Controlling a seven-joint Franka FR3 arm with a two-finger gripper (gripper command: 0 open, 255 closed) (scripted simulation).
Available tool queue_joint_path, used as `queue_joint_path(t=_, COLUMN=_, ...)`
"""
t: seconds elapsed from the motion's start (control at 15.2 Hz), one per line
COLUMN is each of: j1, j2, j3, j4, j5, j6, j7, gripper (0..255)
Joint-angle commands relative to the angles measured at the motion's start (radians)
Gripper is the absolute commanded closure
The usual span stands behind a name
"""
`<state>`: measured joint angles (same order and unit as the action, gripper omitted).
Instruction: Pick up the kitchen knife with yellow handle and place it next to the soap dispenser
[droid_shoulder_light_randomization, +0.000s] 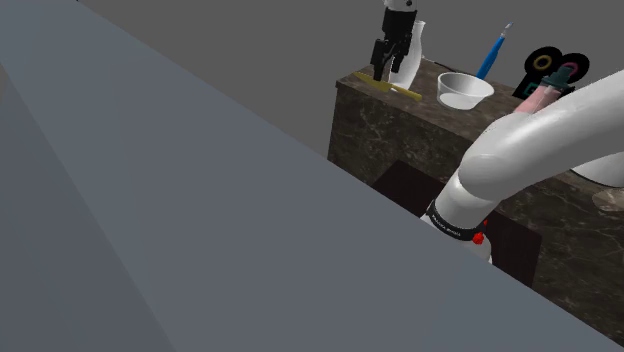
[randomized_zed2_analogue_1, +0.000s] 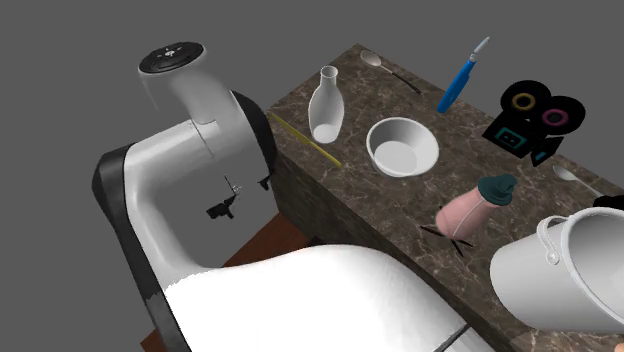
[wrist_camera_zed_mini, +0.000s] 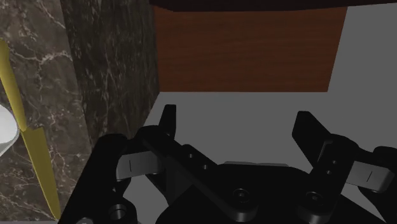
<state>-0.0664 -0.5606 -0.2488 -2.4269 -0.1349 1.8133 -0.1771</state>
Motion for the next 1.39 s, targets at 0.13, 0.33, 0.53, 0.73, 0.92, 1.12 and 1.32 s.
queue_joint_path(t=0.13, j1=-0.011, j2=0.123, j3=-0.071, j4=0.050, j5=-0.015, j6=0.080, j7=-0.084, gripper=0)
queue_joint_path(t=0.33, j1=-0.016, j2=0.224, j3=-0.123, j4=0.100, j5=-0.009, j6=0.135, j7=-0.151, gripper=0)
queue_joint_path(t=0.53, j1=-0.020, j2=0.333, j3=-0.171, j4=0.161, j5=0.013, j6=0.182, j7=-0.223, gripper=0)
queue_joint_path(t=0.73, j1=-0.027, j2=0.448, j3=-0.213, j4=0.234, j5=0.053, j6=0.221, j7=-0.301, gripper=0)
queue_joint_path(t=0.92, j1=-0.043, j2=0.568, j3=-0.244, j4=0.317, j5=0.109, j6=0.249, j7=-0.382, gripper=0)
queue_joint_path(t=1.12, j1=-0.071, j2=0.693, j3=-0.261, j4=0.414, j5=0.174, j6=0.264, j7=-0.463, gripper=0)
queue_joint_path(t=1.32, j1=-0.113, j2=0.818, j3=-0.262, j4=0.523, j5=0.240, j6=0.264, j7=-0.537, gripper=0)
